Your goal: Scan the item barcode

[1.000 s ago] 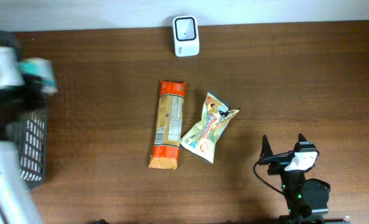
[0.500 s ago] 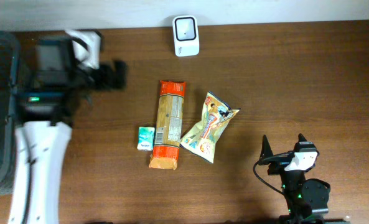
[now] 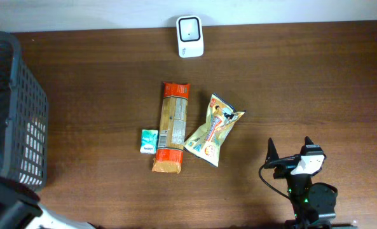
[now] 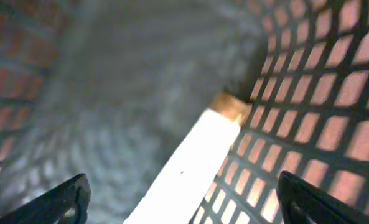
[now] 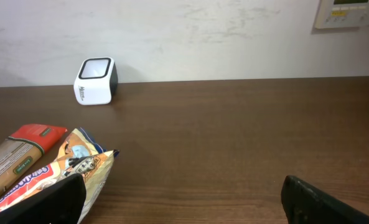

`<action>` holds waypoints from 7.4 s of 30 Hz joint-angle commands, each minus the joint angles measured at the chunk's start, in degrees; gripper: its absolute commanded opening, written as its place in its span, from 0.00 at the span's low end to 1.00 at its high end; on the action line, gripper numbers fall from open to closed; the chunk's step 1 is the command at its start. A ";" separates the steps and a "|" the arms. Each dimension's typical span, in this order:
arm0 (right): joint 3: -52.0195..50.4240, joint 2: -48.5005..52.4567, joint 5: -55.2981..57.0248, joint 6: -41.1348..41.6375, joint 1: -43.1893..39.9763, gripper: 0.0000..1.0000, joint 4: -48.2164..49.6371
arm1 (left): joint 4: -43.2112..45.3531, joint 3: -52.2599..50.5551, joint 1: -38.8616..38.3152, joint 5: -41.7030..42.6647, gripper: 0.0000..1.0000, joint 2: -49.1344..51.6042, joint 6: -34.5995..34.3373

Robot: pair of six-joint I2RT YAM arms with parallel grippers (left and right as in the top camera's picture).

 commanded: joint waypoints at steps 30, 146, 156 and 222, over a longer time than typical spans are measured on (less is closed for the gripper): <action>-0.07 -0.28 0.48 0.35 -0.35 0.99 -0.70 | -23.30 33.64 -37.70 2.80 0.00 -2.78 -6.56; 90.18 106.40 -19.12 -1.22 -7.69 0.75 -51.45 | 2.32 4.33 -54.12 -0.50 0.99 -18.53 -10.05; 70.58 109.33 -8.74 9.99 11.76 0.75 -48.68 | 2.32 4.33 -54.12 -0.50 0.99 -18.53 -10.05; 60.61 106.90 -13.14 -61.72 0.04 0.97 -35.10 | 2.34 4.33 -54.12 -0.50 0.99 -18.53 -10.05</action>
